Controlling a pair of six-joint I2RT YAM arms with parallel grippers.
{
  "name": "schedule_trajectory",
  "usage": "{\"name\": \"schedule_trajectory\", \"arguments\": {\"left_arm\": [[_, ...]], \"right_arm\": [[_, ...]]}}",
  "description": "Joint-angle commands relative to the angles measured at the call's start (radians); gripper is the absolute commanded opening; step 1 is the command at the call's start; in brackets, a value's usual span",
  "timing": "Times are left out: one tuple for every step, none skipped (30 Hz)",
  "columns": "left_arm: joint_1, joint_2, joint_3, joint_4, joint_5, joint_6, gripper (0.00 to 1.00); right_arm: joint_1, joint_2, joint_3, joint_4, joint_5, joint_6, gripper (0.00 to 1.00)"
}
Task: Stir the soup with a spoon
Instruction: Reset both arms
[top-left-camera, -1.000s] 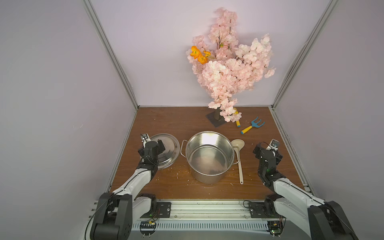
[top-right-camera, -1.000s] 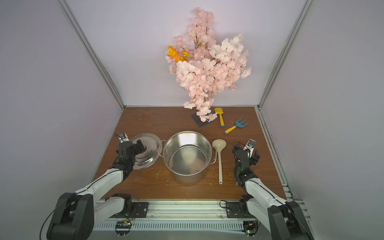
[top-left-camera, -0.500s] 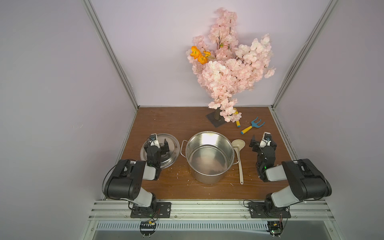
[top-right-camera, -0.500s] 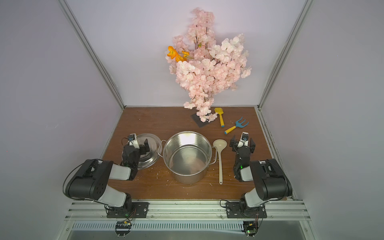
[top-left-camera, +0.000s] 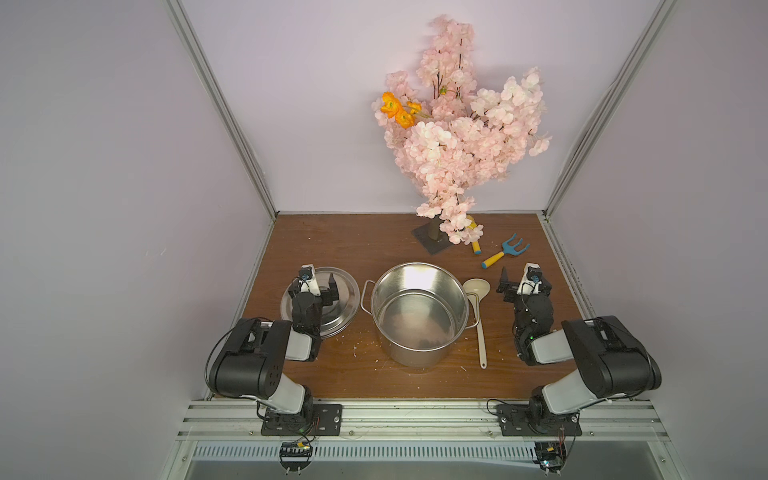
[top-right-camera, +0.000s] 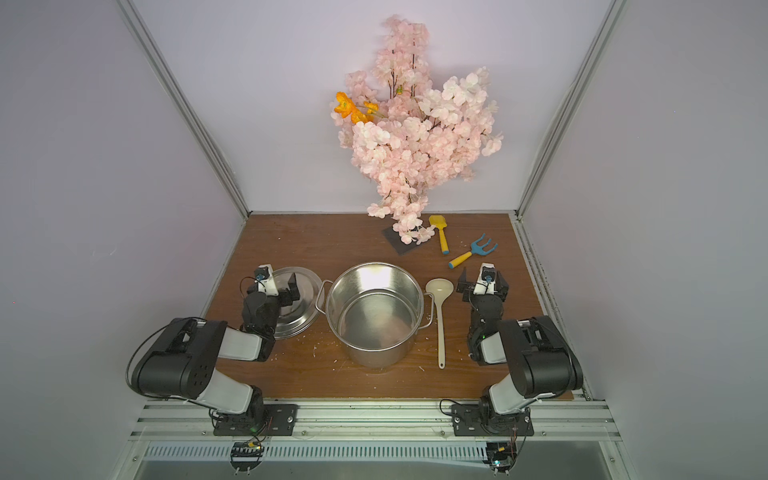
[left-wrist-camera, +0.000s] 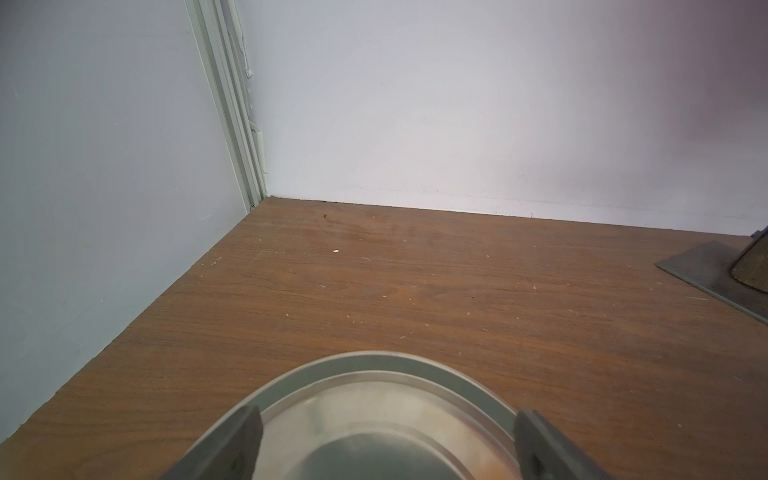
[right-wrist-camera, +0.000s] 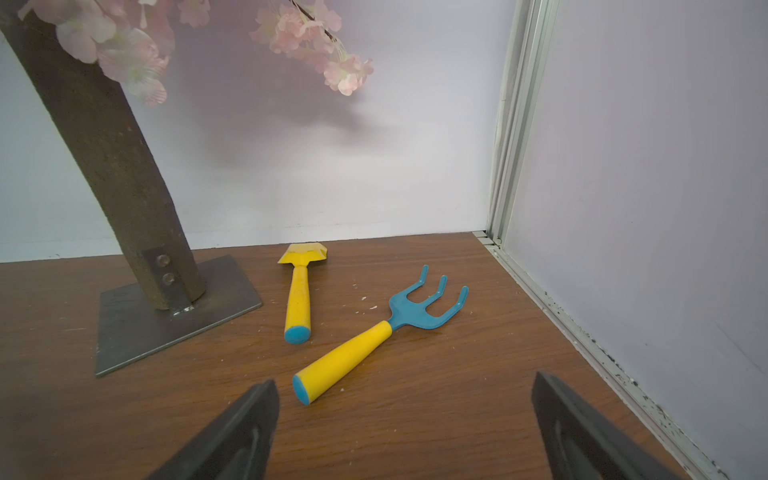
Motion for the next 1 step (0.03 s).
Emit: {"name": "schedule_trajectory", "arguments": {"left_arm": [[0.016, -0.002, 0.0, 0.023, 0.016, 0.013, 0.97]], "right_arm": [[-0.003, 0.0, 0.001, 0.013, -0.012, -0.014, 0.99]]}}
